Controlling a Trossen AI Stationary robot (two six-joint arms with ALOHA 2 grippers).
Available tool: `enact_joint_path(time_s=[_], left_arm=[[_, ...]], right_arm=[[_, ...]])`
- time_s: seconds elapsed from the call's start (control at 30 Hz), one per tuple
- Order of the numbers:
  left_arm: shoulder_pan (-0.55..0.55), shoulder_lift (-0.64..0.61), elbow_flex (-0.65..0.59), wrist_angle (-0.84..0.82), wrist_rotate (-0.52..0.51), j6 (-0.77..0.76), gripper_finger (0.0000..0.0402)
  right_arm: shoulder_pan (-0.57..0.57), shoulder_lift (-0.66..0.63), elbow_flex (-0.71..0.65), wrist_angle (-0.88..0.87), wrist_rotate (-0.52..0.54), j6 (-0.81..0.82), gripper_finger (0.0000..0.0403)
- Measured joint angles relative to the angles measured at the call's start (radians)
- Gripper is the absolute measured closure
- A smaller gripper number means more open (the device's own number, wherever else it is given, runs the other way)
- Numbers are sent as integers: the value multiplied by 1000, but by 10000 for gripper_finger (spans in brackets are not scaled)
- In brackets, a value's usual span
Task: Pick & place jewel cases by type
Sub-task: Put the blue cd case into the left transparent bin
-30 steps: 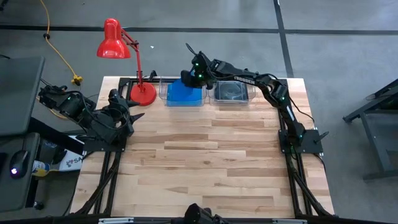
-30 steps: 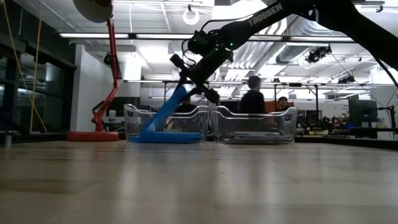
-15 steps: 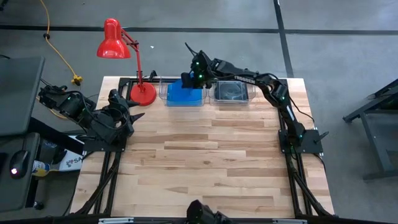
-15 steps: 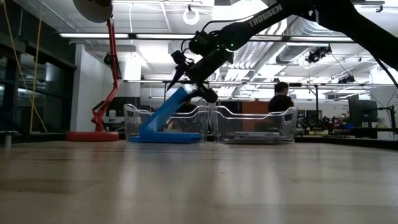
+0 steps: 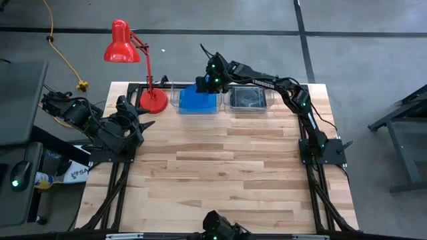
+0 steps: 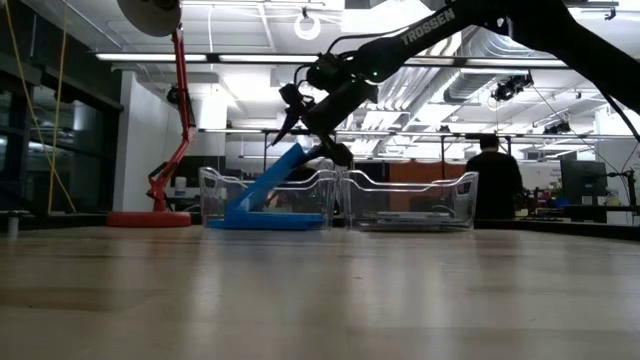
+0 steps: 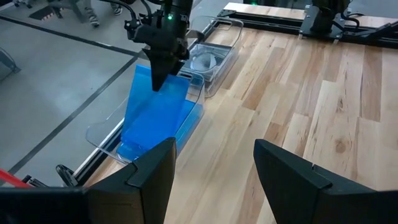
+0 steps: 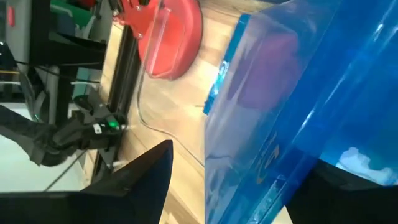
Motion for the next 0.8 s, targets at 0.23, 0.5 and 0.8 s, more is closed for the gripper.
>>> enact_joint_path(time_s=[0.23, 0.5, 0.8], left_arm=[[0, 0, 0, 0, 0, -11, 188], [0, 0, 0, 0, 0, -12, 188], [0, 0, 0, -1, 3, -12, 188]], right_arm=[[-27, 0, 0, -133, 2, -43, 153], [-65, 0, 0, -201, -31, -36, 153], [-106, 0, 80, -279, -84, -71, 153]])
